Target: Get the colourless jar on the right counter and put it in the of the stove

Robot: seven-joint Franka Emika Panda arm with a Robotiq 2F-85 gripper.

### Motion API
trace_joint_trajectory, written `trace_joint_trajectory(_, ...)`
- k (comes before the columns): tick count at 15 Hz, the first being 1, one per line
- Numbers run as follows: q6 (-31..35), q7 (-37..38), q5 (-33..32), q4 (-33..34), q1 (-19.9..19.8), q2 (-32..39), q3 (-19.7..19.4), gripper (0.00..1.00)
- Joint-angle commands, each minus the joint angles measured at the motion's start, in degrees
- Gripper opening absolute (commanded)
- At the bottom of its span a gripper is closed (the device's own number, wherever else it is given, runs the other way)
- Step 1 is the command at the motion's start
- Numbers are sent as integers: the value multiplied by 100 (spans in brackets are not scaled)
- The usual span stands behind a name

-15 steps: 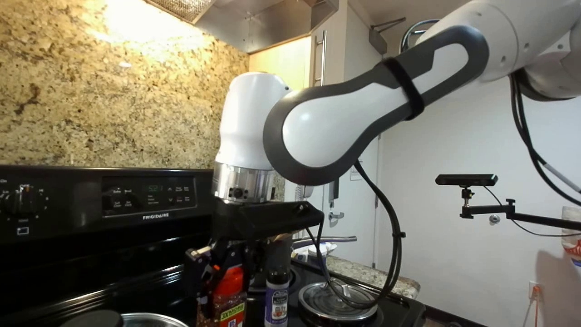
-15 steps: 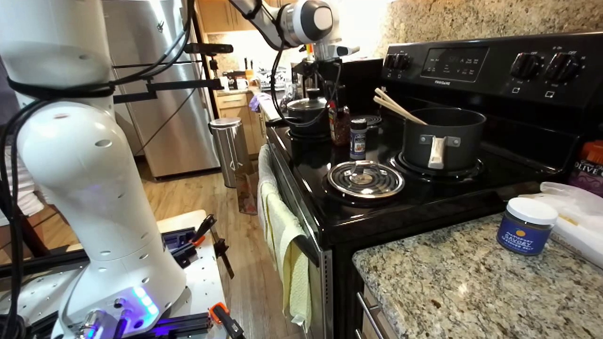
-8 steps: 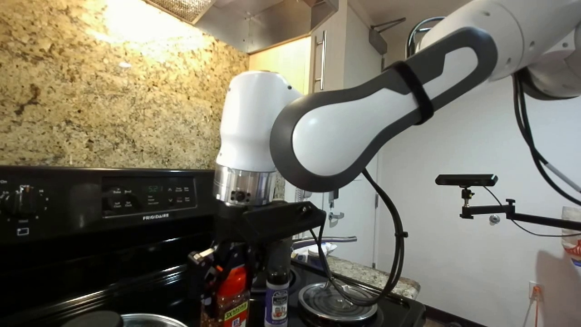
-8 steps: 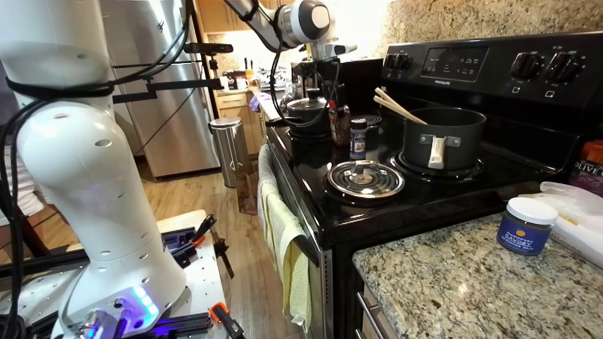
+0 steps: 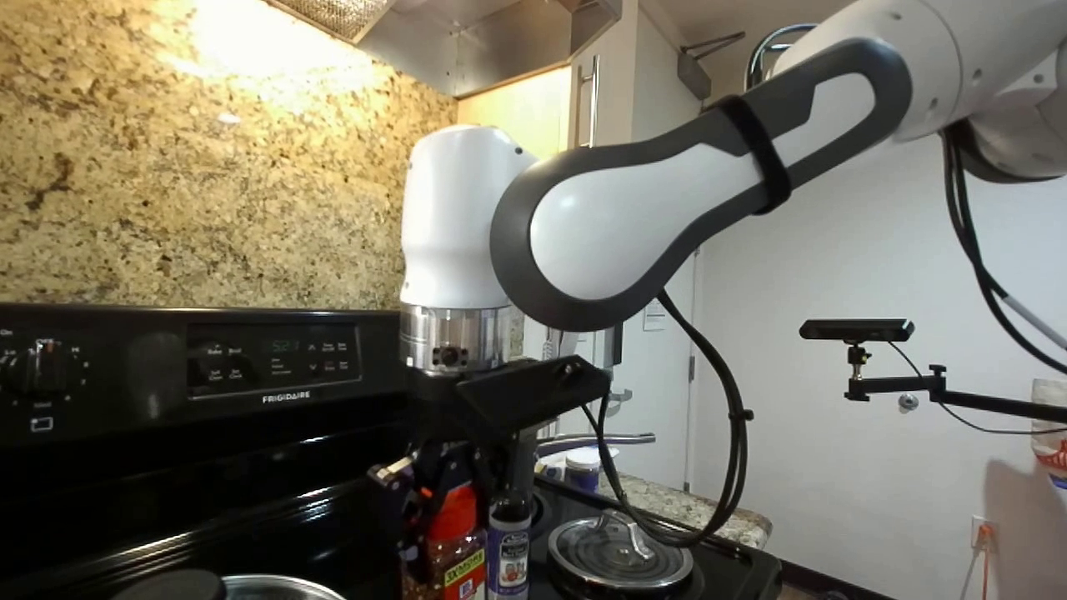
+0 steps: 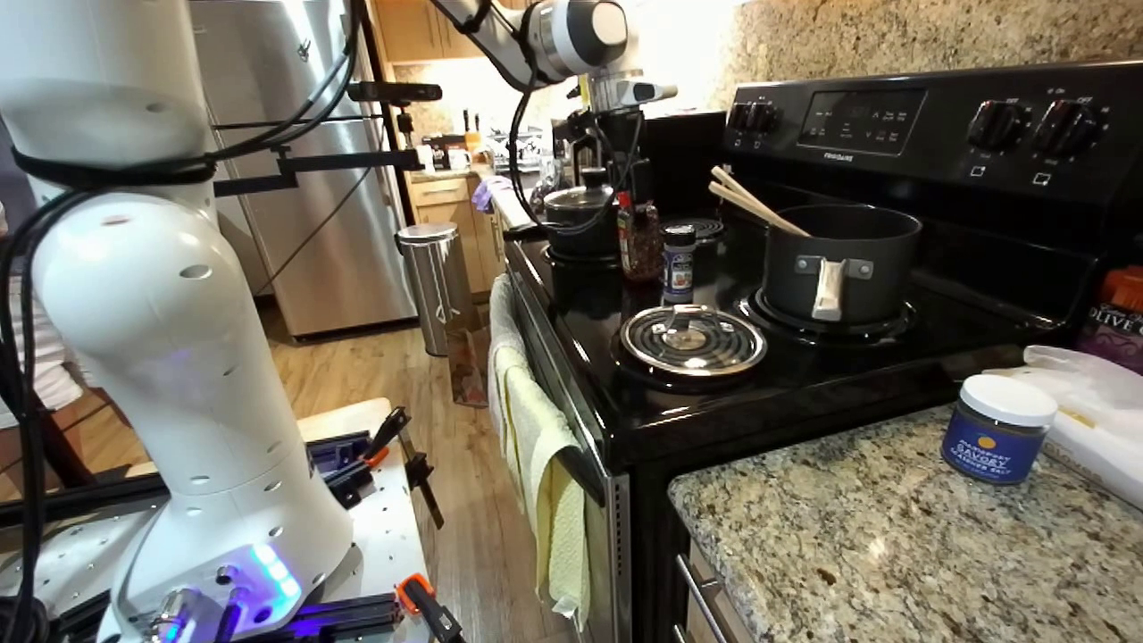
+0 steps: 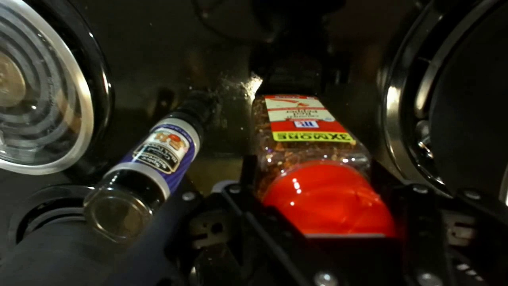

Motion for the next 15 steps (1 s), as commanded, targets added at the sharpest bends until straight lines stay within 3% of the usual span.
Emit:
trace_joint_trajectory(1,-460,-165,99,61,-98,135,65,39)
trace_joint_trajectory(15,7,-1087,619,-69,-301,167,46,39)
